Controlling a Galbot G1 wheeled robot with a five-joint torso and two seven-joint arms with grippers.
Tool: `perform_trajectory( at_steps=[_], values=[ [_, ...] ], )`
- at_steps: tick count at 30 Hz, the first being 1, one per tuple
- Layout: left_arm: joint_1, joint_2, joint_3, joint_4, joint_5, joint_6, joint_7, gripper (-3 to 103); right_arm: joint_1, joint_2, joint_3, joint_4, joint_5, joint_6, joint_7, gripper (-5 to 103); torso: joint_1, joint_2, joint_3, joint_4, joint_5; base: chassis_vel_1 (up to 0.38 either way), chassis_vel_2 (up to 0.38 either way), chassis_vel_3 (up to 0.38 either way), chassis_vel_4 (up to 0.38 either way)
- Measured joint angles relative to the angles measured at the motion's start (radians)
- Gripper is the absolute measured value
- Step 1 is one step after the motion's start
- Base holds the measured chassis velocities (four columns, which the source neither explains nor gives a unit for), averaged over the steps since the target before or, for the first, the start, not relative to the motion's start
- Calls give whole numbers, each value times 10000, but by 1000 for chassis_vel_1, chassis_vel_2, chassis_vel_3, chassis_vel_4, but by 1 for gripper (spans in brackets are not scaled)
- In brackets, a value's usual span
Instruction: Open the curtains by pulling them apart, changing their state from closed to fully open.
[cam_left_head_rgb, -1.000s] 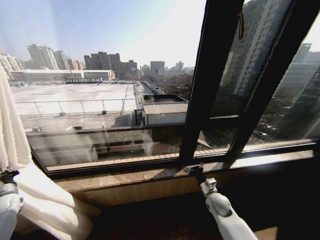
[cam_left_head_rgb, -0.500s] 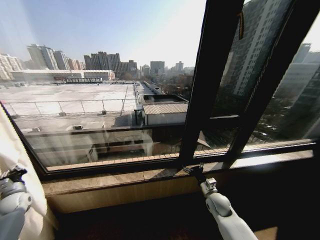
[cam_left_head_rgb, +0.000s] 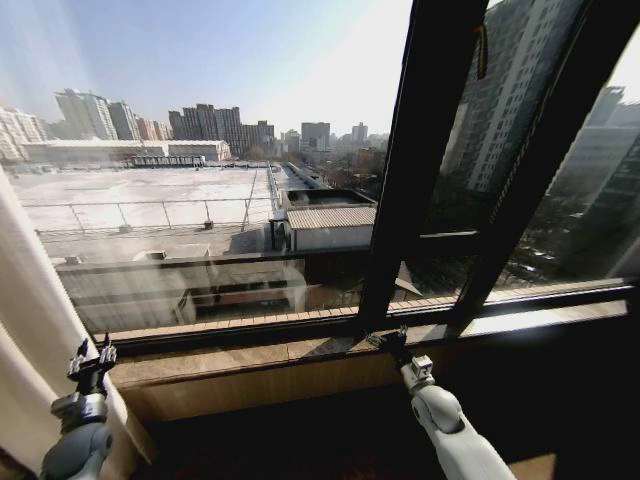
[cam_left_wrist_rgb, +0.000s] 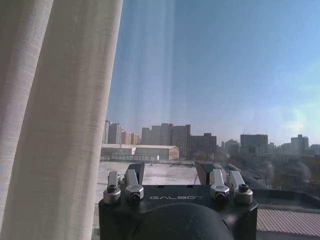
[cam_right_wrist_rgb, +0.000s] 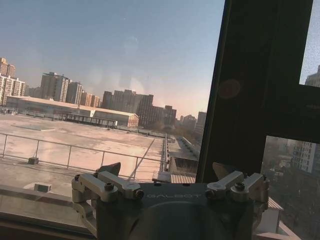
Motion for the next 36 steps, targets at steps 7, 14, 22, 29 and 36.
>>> perform_trajectory(
  at_steps=[7, 14, 22, 29, 36],
  values=[
    [581, -964, 83, -1144, -913, 462, 1650, 88, 0, 0, 0, 0, 0, 0, 0, 100, 0, 1, 0, 0, 0, 0, 0, 0, 0],
    [622, -1355, 489, -1326, -761, 469, 1546, 100, 0, 0, 0, 0, 0, 0, 0, 100, 0, 0, 0, -1, -4, 0, 0, 0, 0],
    [646, -1458, 663, -1335, -372, 277, 1160, 100, 0, 0, 0, 0, 0, 0, 0, 100, 0, 0, 1, 0, -4, 0, 0, 0, 0],
    [653, -1440, 664, -1331, -295, 295, 1086, 100, 0, 0, 0, 0, 0, 0, 0, 100, 0, 0, 0, 0, -4, 0, 0, 0, 0],
    [649, -1423, 664, -1313, -293, 302, 1080, 100, 0, 0, 0, 0, 0, 0, 0, 100, 0, 0, 1, -1, -4, 0, 0, 0, 0]
  ],
)
